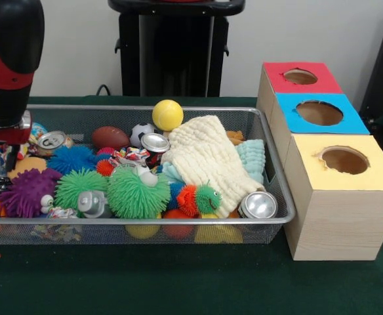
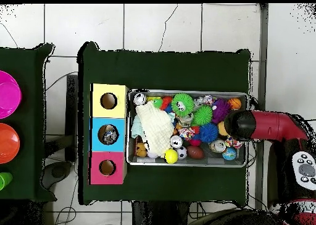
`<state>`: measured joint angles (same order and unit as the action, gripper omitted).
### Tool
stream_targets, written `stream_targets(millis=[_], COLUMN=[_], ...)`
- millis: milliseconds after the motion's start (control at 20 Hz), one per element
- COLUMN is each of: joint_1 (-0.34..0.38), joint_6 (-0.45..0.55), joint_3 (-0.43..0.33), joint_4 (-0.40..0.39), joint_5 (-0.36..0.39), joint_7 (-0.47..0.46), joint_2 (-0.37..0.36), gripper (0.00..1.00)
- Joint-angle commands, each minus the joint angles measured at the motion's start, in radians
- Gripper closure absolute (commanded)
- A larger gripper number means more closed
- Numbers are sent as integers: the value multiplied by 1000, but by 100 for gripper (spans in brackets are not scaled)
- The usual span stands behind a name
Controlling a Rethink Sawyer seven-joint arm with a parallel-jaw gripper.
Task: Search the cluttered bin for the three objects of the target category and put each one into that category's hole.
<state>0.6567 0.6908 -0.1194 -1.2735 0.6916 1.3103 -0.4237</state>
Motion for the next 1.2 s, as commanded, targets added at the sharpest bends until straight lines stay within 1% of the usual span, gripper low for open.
stream_targets(millis=[50,100,300,550,750,1050,1200], joint_1=[17,18,56,60,55,64,55], joint_6=[137,140,154,232,266,258,265], joint_3=[-26,-30,-75,-77,-82,-96,-81], joint_4=[-91,-96,-140,-151,-149,-145,-126], joint_5=[15,10,-23,-42,-50,-31,-15], joint_7=[-136,-137,-200,-227,-221,-211,-204], joint_2=[100,98,76,58,52,58,69], gripper=[0,0,0,0,0,0,0])
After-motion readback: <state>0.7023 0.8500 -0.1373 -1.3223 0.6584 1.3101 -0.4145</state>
